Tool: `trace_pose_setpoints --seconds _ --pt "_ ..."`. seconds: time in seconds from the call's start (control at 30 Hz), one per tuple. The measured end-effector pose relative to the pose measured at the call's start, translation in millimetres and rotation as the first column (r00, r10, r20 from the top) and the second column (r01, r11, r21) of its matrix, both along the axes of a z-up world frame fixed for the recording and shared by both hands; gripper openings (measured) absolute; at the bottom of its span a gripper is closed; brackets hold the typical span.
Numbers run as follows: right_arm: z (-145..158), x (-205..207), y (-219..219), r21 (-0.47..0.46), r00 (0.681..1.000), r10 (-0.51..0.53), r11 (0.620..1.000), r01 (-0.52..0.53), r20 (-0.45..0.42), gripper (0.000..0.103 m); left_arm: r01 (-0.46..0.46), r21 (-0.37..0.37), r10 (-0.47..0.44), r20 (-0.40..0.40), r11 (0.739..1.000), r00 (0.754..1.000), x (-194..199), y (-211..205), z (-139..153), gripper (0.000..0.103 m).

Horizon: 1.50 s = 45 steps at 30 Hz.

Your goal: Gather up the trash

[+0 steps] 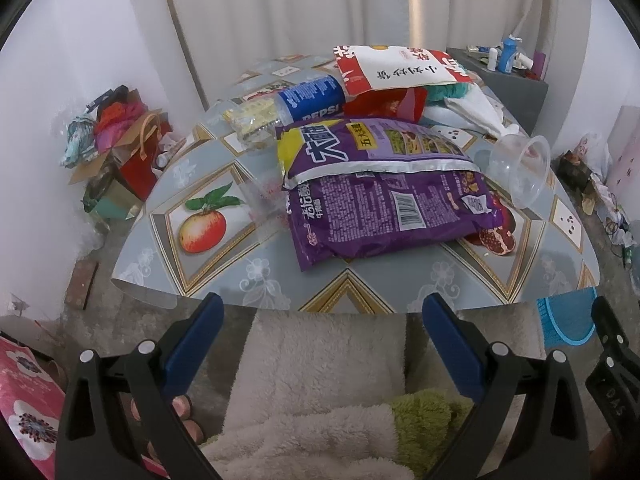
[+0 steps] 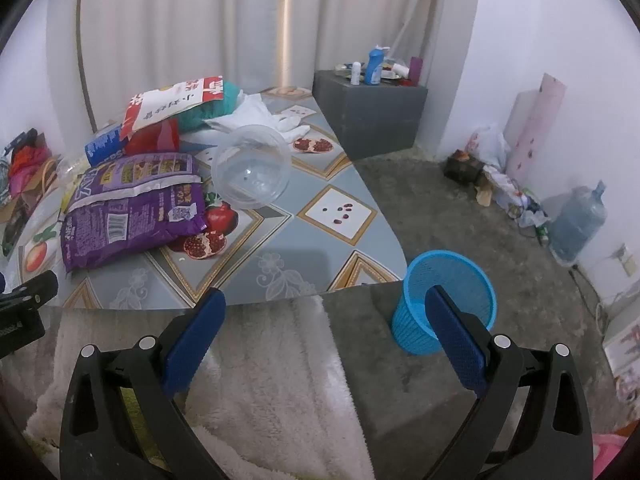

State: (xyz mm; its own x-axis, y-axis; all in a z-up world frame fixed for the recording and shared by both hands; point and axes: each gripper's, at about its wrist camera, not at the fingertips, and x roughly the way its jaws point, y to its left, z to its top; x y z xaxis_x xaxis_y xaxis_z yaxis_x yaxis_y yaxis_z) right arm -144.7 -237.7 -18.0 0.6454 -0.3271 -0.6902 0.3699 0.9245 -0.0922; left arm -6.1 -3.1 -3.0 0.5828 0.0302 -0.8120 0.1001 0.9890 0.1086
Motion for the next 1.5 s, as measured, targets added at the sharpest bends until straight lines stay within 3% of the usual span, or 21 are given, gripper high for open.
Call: trace_pose_setpoints --seconds 1.5 --pt "1.1 1.1 6.6 0.010 1.000 0.016 1.000 -0.016 0.010 0.095 -0.006 -0.002 0.006 -0.022 1.000 1.000 2.8 3.5 -4.7 0.097"
